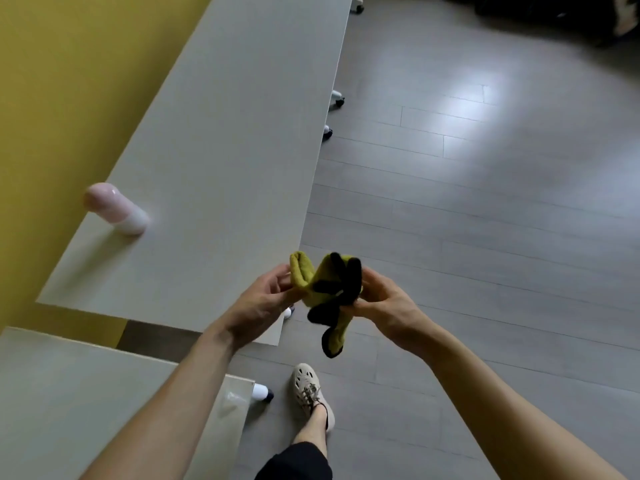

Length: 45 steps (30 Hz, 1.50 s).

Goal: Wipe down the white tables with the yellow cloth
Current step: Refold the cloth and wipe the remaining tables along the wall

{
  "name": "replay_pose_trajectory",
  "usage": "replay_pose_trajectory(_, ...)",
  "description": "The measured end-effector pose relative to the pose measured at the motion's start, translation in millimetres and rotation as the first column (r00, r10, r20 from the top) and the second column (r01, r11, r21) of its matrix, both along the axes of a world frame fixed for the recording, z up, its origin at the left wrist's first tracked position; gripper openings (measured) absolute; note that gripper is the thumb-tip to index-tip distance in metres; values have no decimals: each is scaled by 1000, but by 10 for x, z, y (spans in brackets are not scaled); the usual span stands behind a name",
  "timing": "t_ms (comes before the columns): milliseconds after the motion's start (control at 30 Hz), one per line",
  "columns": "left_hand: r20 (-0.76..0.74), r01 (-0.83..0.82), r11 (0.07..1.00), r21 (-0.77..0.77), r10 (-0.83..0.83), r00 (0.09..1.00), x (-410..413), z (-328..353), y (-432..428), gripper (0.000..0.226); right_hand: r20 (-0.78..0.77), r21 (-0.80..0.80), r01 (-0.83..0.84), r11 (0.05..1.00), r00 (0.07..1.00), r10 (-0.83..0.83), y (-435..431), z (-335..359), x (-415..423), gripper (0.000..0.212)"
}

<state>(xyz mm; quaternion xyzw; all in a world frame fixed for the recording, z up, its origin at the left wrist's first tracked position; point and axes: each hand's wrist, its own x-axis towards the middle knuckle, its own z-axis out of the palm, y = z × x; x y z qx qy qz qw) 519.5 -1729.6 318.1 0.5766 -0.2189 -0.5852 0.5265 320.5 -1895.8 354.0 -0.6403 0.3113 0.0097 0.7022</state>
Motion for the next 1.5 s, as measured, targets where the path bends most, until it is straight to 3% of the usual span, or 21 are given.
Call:
replay_pose_trajectory(133, 155, -166, 981, -103, 180, 971, -5, 328, -218, 28, -67, -116, 54, 992, 996, -62, -223, 190, 5, 51)
replay_pose_trajectory(267, 377, -147, 976, -158, 197, 905, 113, 606, -250, 23, -40, -118, 11, 993, 999, -16, -295, 458, 184, 43)
replay_pose_trajectory(400, 424, -194, 965, -175, 252, 870, 278, 926, -156, 16, 39, -308, 76, 948, 997, -67, -341, 646, 556, 45)
replay_pose_trajectory(567, 517, -275, 951, -140, 307, 799, 474, 1159, 22, 15, 55, -432, -87, 898, 991, 122, -525, 704, 1082, 2)
replay_pose_trajectory(733, 541, -408, 909, -80, 383, 748, 572, 1069, 132, 15, -58, -543, -277, 793, 954, 293, -620, 707, 1576, 31)
replay_pose_trajectory(867, 567, -622, 773, -124, 570, 595, 659, 1013, 133, 12, -111, -656, -426, 623, 871, 479, -845, 789, 1874, 27)
replay_pose_trajectory(967, 780, -697, 713, -77, 479, 404, 730, 966, 158, 9, -187, -755, -514, 408, 764, 617, -997, 873, 2106, 16)
replay_pose_trajectory(1000, 835, -732, 676, -89, 451, 316, 746, 954, 144, 10, -177, -768, -504, 395, 760, 626, -987, 900, 2208, 15)
replay_pose_trajectory(1067, 872, -808, 574, -135, 456, 179, 754, 986, 84, 10, -153, -758, -473, 450, 799, 582, -869, 942, 2413, 14)
replay_pose_trajectory(1100, 875, -842, 526, -119, 456, 161, 760, 988, 59, 14, -166, -742, -479, 469, 809, 563, -771, 958, 2511, 13)
replay_pose_trajectory(1167, 891, -886, 463, -33, 415, 184, 752, 950, 38, 22, -217, -688, -544, 480, 785, 580, -541, 894, 2679, 12)
replay_pose_trajectory(1233, 838, -908, 416, 55, 475, 268, 715, 886, 65, 23, -252, -555, -634, 538, 745, 618, -314, 835, 2824, 17)
replay_pose_trajectory(1300, 585, -894, 440, 88, 703, 403, 604, 870, 136, 26, -236, -391, -678, 623, 728, 644, -124, 813, 2935, 22)
replay_pose_trajectory(1367, 395, -865, 499, 42, 787, 473, 463, 814, 274, 52, -213, -300, -704, 644, 707, 674, 68, 790, 2977, 24)
replay_pose_trajectory(1433, 447, -876, 482, 0, 784, 431, 363, 738, 399, 66, -177, -212, -718, 663, 695, 697, 247, 803, 3002, 23)
replay_pose_trajectory(1500, 504, -914, 406, -9, 791, 347, 320, 647, 473, 66, -148, -143, -734, 664, 680, 719, 397, 792, 3047, 23)
